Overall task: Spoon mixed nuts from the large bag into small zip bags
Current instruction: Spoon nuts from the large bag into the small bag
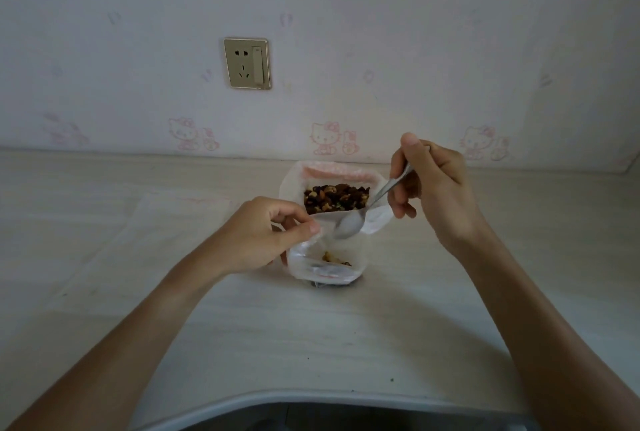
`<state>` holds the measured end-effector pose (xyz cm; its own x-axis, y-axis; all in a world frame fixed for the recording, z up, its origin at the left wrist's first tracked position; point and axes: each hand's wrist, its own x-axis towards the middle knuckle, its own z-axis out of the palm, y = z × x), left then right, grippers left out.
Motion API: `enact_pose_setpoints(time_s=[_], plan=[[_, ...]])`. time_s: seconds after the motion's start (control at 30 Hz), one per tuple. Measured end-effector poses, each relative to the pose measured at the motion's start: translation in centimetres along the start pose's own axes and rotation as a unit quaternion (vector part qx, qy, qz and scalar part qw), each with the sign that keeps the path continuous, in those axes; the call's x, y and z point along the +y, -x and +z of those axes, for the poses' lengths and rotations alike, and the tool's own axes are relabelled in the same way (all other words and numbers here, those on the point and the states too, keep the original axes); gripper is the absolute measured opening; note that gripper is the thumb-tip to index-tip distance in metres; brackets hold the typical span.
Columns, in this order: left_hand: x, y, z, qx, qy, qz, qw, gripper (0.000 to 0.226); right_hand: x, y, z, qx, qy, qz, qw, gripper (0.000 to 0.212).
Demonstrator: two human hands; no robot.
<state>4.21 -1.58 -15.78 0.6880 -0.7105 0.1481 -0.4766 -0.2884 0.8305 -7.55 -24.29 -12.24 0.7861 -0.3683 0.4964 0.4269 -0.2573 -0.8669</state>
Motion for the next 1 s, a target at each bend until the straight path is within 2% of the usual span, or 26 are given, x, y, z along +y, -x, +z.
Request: enact_pose_setpoints(time_s=[0.17,0.33,0.4,0.53,0.67,0.87,1.0], plan=[[-0.6,-0.5,-0.9,0.049,0.054,-0.038,0.997,0.024,1.4,-0.5,-0.4,0.113,-0.07,0.119,0.984,0.046],[-2.5,-1.9,-0.1,0.242,0.032,-0.088,0.966,0.037,2.2,-0.7,-0.6,0.136,-0.051,0.178,0.973,0.042],[-2.5,-2.4,0.4,0.27,0.011,-0.124,0.955,0.042,2.1,-0.8,-0.5,0.124,-0.026,0.17,0.977,0.042],[-2.4,-2.8,1.1,0.198,-0.014,-0.131,0.971,0.051,2.2,-0.7,-0.3,0.104,0.063,0.126,0.985,0.044],[-2.3,-2.8,1.3,0.152,0.016,-0.109,0.982,0.043,2.5,-0.6,0.1,0.058,0.096,0.133,0.985,0.047],[-2.1,-2.8,1.5,0.133,0.07,-0.103,0.983,0.048,3.4,-0.2,0.8,0.035,0.031,0.209,0.977,0.043],[-2.0,-2.8,1.8,0.14,0.086,-0.088,0.983,0.046,3.7,-0.2,0.9,0.068,-0.006,0.249,0.966,0.04]])
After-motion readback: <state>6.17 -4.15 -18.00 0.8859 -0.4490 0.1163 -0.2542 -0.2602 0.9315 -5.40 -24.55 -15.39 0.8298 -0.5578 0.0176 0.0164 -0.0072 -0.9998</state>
